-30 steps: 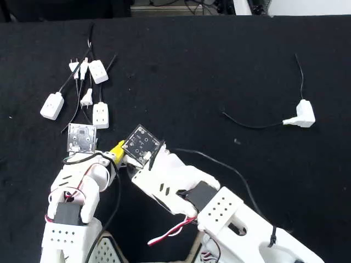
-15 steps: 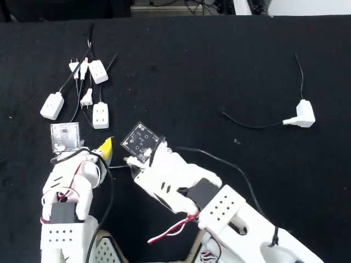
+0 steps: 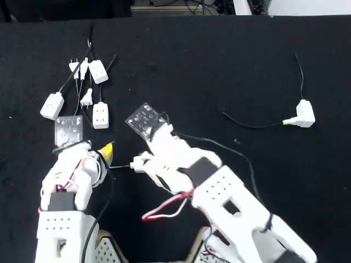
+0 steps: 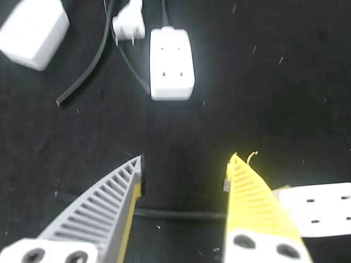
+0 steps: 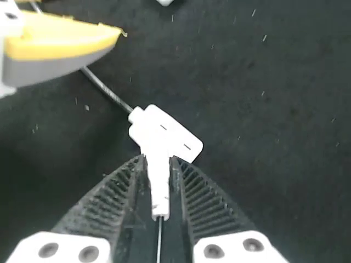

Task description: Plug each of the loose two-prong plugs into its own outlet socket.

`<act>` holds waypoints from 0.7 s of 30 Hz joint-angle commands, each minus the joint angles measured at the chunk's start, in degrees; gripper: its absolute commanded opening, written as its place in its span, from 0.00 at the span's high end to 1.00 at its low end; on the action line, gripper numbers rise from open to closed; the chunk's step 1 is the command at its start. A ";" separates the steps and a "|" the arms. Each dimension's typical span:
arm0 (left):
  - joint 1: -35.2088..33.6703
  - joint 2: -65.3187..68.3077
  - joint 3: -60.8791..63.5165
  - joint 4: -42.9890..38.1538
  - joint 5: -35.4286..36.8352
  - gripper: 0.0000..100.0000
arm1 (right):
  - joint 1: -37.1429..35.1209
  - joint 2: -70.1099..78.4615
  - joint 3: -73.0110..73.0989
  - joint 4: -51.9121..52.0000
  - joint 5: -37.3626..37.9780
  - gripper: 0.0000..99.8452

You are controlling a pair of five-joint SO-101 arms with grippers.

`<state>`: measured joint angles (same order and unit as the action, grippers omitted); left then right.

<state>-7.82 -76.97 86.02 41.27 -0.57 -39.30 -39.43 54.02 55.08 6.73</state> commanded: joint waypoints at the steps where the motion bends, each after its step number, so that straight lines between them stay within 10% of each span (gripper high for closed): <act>1: -0.31 10.64 -6.29 -4.48 -0.44 0.75 | -1.14 2.07 -5.41 3.60 0.18 0.99; 21: 8.40 37.63 -11.47 -16.26 -0.26 0.75 | -1.23 14.81 -12.09 15.03 6.86 0.99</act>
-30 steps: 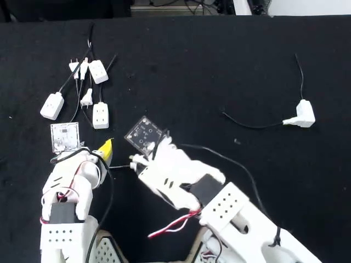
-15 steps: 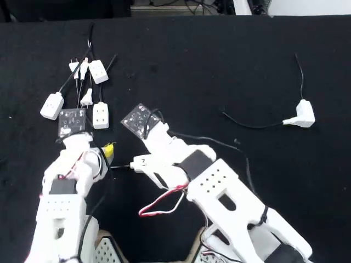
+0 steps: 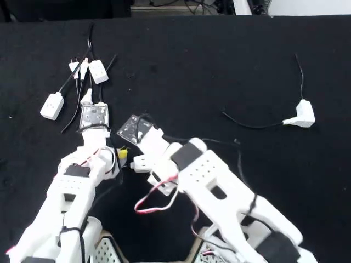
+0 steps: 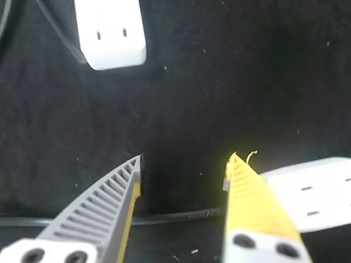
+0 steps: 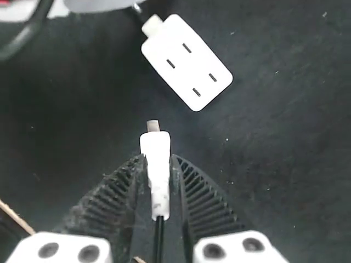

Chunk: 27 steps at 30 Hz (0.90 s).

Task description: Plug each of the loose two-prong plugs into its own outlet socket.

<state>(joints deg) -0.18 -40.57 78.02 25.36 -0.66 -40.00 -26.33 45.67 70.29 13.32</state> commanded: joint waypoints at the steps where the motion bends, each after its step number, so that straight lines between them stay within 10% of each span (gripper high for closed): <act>1: 0.84 1.76 -3.47 0.00 -0.26 0.75 | -0.44 2.15 -3.82 -0.70 0.18 0.99; 18: 4.00 2.37 -5.49 12.04 -4.75 0.75 | 7.91 6.20 -5.32 -5.19 0.26 0.99; 27: 3.91 2.37 -5.93 12.57 -4.40 0.82 | 7.74 7.78 -22.11 11.69 -0.88 0.99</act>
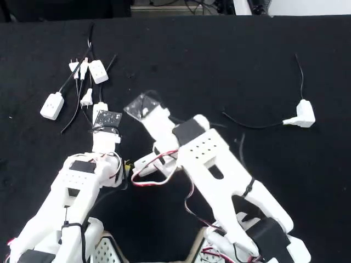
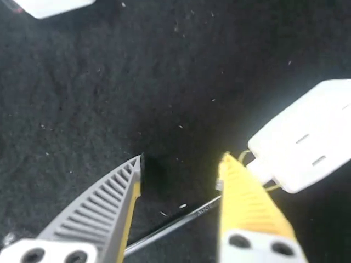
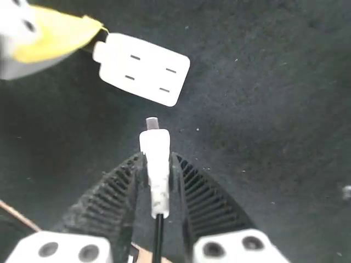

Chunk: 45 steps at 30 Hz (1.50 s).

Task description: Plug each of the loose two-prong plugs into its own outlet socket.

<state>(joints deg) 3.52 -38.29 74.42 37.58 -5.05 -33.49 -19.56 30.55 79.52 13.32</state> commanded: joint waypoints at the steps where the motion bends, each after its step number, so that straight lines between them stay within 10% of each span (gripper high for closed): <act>1: 0.22 0.09 -2.24 -0.18 0.09 0.82 | 1.23 2.86 -8.22 2.46 -2.37 0.99; 18: -3.47 0.09 -1.71 -2.37 3.87 0.82 | 1.49 32.66 -34.33 13.89 -10.64 0.99; 45: -3.12 0.09 -1.63 -2.37 3.69 0.74 | -0.09 34.24 -28.79 6.59 -8.09 0.99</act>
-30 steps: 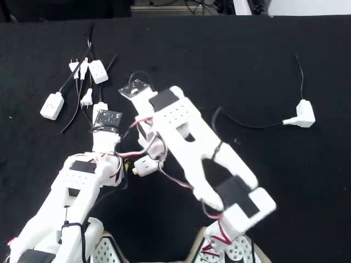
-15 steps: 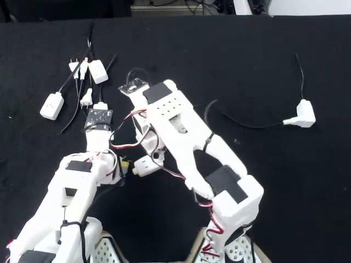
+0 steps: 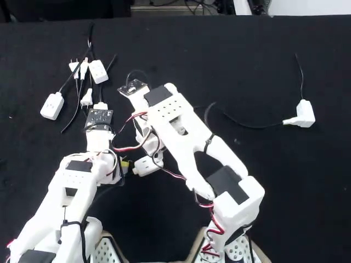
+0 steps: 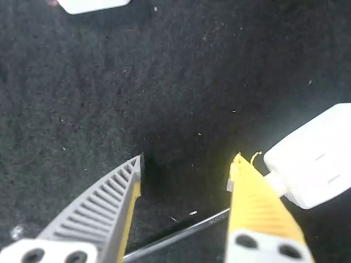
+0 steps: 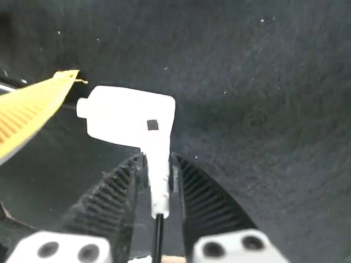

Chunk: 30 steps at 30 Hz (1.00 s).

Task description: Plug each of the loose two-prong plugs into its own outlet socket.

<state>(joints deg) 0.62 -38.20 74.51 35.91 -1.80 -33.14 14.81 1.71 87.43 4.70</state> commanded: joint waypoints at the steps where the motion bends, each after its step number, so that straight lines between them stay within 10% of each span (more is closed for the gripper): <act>1: -0.22 0.00 -1.71 -0.70 0.44 0.74 | -0.44 -0.13 -0.04 -1.14 0.97 0.99; 30: -0.22 0.00 -1.80 -0.62 0.18 0.74 | -0.26 9.01 -12.53 7.38 -0.35 0.99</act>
<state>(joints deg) 0.62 -38.20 74.51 35.91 -1.80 -33.23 23.43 -7.43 94.64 5.05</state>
